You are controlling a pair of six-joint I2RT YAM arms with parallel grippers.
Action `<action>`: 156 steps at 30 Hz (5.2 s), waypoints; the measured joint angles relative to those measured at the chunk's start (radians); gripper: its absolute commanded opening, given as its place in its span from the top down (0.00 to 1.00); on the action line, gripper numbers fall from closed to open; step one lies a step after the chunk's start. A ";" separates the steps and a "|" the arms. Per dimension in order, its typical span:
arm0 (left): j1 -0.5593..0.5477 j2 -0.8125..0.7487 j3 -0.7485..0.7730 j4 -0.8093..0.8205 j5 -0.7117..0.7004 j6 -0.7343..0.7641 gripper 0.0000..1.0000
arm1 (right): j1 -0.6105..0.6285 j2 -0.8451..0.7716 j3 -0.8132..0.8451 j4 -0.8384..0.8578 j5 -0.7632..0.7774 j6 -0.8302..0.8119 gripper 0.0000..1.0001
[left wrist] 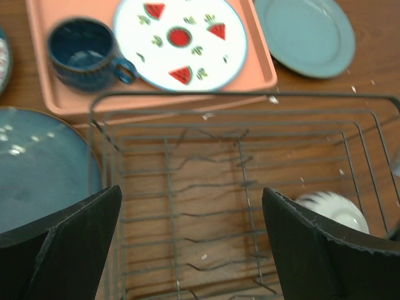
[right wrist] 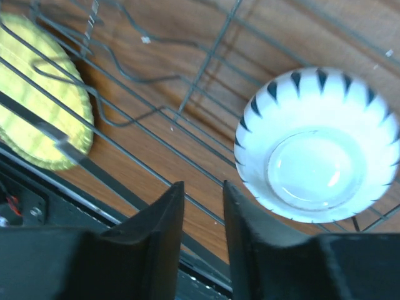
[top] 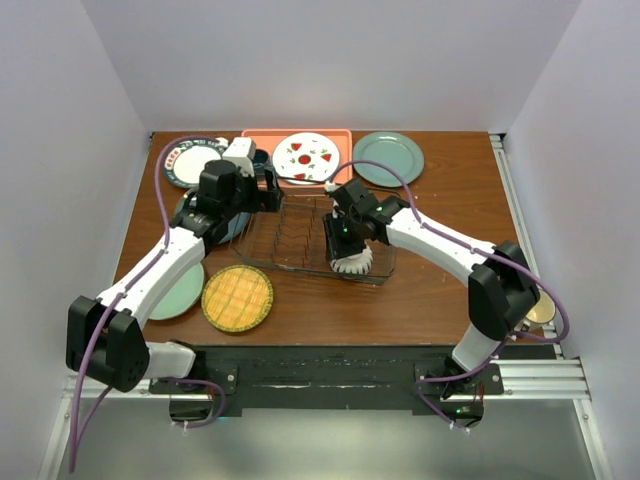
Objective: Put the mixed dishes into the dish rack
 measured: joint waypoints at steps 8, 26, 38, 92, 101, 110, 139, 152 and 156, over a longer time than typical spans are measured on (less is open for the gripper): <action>0.000 0.027 -0.103 0.032 0.146 -0.029 0.00 | 0.015 0.048 -0.030 -0.052 0.017 -0.018 0.74; 0.000 0.027 -0.121 0.112 0.224 -0.031 0.00 | 0.007 0.138 0.020 -0.128 0.357 0.020 0.75; 0.000 0.027 -0.122 0.111 0.233 -0.031 0.00 | -0.070 0.177 0.055 -0.098 0.450 0.069 0.75; 0.000 0.141 0.178 -0.055 0.346 0.017 0.00 | -0.971 -0.607 -0.500 -0.270 0.894 0.471 0.19; 0.000 0.150 0.184 -0.060 0.361 0.017 0.00 | -1.022 -0.596 -0.523 -0.137 0.872 0.390 0.30; 0.000 0.151 0.184 -0.070 0.362 0.017 0.00 | -1.120 -0.541 -0.585 -0.047 0.741 0.373 0.51; 0.000 0.151 0.184 -0.076 0.374 0.030 0.00 | -1.126 -0.500 -0.474 0.069 0.150 0.328 1.00; -0.062 0.214 0.223 -0.056 0.517 -0.100 0.00 | -0.938 -0.502 -0.309 0.292 -0.250 0.373 1.00; -0.136 0.248 0.242 -0.004 0.567 -0.163 0.00 | -0.764 -0.502 -0.256 0.398 -0.286 0.435 1.00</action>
